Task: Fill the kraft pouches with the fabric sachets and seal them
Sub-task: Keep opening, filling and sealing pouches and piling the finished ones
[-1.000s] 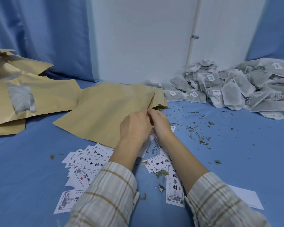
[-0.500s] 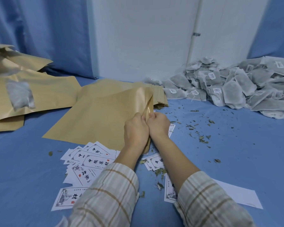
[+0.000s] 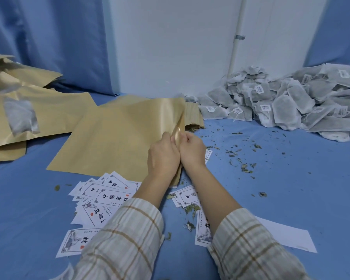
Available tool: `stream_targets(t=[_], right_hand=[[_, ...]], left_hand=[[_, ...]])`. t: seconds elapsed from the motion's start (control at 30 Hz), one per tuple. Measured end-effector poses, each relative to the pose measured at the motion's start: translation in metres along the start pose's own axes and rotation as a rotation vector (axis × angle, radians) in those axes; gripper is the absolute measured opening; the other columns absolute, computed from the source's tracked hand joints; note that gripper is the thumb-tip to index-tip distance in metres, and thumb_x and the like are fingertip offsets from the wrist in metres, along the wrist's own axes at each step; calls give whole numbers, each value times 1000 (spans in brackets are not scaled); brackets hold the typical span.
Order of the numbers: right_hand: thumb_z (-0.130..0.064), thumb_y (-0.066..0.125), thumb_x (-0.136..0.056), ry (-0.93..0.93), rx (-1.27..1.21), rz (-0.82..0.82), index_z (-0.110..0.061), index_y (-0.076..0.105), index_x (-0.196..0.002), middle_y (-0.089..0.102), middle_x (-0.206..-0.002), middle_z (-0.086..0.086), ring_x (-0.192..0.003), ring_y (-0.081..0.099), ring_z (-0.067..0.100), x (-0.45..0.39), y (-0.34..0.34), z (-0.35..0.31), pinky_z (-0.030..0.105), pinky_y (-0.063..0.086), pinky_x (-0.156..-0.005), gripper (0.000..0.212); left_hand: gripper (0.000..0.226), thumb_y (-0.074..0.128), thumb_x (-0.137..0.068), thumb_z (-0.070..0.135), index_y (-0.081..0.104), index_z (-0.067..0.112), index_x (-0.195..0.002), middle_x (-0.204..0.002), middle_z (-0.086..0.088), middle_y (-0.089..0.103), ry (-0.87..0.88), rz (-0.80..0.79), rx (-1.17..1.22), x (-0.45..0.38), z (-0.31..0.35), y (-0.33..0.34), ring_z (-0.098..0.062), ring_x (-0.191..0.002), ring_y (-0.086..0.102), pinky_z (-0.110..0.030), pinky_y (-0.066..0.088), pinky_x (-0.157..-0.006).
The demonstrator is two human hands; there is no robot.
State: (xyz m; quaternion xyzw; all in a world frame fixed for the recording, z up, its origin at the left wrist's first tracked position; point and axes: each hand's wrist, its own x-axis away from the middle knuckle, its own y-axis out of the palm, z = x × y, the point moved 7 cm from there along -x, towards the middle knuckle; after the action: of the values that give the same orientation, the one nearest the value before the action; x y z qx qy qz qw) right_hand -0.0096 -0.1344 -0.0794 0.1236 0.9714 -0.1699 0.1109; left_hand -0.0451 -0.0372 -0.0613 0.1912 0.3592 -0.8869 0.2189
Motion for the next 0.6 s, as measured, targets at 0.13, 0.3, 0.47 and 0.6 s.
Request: stream_targets(t=[0.13,0.3,0.47,0.6], right_hand=[[-30,45,-95,5,-105,-93,-18,48,-54,51,-57,-1,-60,46,12,1,5,-1,27,34,-55,43],[-30,47,-95,157,37,-27,-17,51,-53,52,-55,1,-58,49,15,-1,6,16,13,30,-45,45],[-17,44,-95,202,164,-31,-5,53,-63,58,-75,13,-87,56,30,-9,0,18,17,32,-55,35],[-15,45,-92,45,228,49,-11,43,-54,47,-55,3,-64,41,20,-3,2,4,18,26,-41,38]], left_hand=[[22,34,-101,22,37,11,-83,-75,-13,52,-10,-64,18,-6,2,4,-32,-70,48,-33,25,-58],[32,37,-100,21,55,-4,-95,-91,-27,63,38,-51,-135,-5,3,0,-40,-86,59,-34,28,-61],[22,47,-88,-2,55,-14,-104,-72,-25,62,259,81,-179,8,44,-10,-39,-67,61,-29,16,-54],[24,39,-97,13,54,-2,-108,-91,-23,65,128,113,-206,1,14,-12,-41,-86,60,-30,21,-61]])
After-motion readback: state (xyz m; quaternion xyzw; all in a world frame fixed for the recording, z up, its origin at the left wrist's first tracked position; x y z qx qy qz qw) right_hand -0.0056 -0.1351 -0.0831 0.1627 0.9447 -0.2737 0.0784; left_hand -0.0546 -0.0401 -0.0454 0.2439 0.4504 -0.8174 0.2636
